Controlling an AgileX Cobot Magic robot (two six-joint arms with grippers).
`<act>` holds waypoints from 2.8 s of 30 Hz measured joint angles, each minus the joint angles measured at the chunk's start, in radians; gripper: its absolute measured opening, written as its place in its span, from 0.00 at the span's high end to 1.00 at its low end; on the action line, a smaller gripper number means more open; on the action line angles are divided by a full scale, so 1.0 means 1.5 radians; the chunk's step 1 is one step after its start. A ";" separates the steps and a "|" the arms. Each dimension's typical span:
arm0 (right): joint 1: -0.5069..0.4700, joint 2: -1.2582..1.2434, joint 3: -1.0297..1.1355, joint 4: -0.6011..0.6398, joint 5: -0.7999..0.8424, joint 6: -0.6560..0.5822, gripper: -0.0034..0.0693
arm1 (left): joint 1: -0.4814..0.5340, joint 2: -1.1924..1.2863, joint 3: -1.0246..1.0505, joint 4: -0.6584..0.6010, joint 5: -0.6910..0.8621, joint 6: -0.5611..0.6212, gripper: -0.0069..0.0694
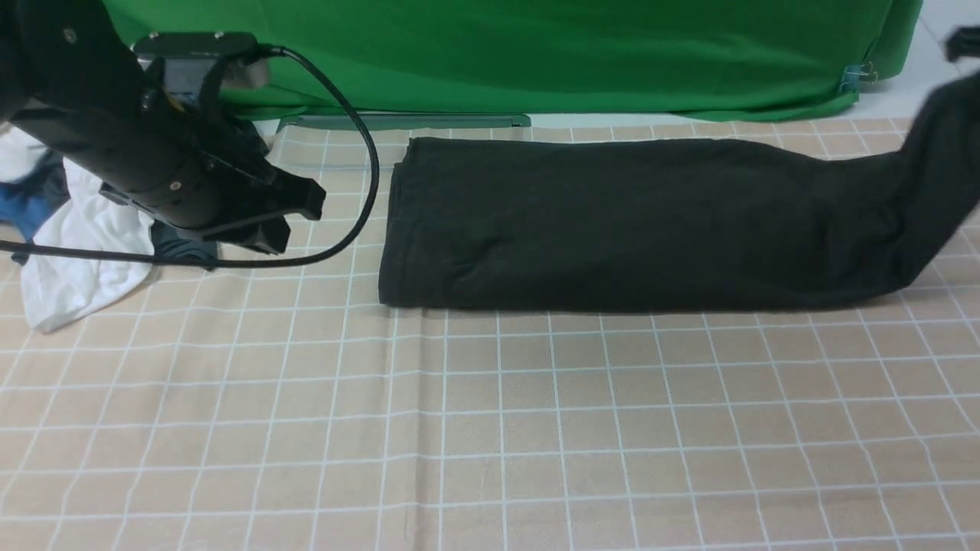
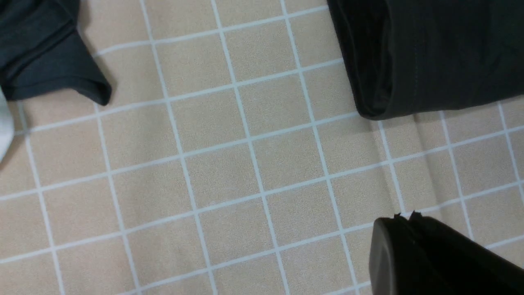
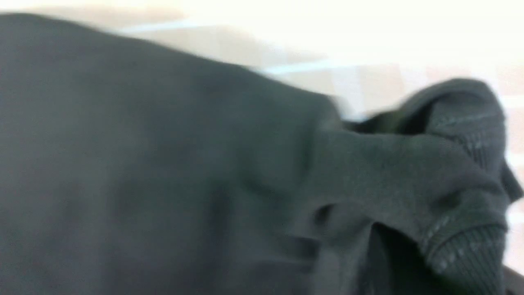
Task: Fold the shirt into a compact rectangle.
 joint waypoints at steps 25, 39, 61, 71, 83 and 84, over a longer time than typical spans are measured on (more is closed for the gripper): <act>0.443 0.100 -0.011 0.170 -0.289 0.074 0.82 | 0.000 -0.001 0.000 -0.007 0.000 -0.015 0.88; 0.467 0.152 -0.011 0.236 -0.402 0.042 0.30 | 0.000 -0.001 0.000 -0.011 -0.001 -0.016 0.88; 0.258 0.027 0.014 0.003 -0.007 -0.034 0.90 | -0.004 0.222 -0.234 -0.287 -0.034 0.137 0.88; 0.258 0.071 0.099 0.005 -0.026 -0.034 0.90 | -0.059 0.394 -0.357 -0.280 0.004 0.127 0.88; 0.255 0.117 0.108 -0.006 -0.010 -0.032 0.90 | -0.061 0.438 -0.360 -0.091 0.091 -0.034 0.88; 0.254 0.113 0.108 -0.009 -0.009 -0.032 0.90 | -0.061 0.430 -0.360 -0.079 0.101 -0.034 0.88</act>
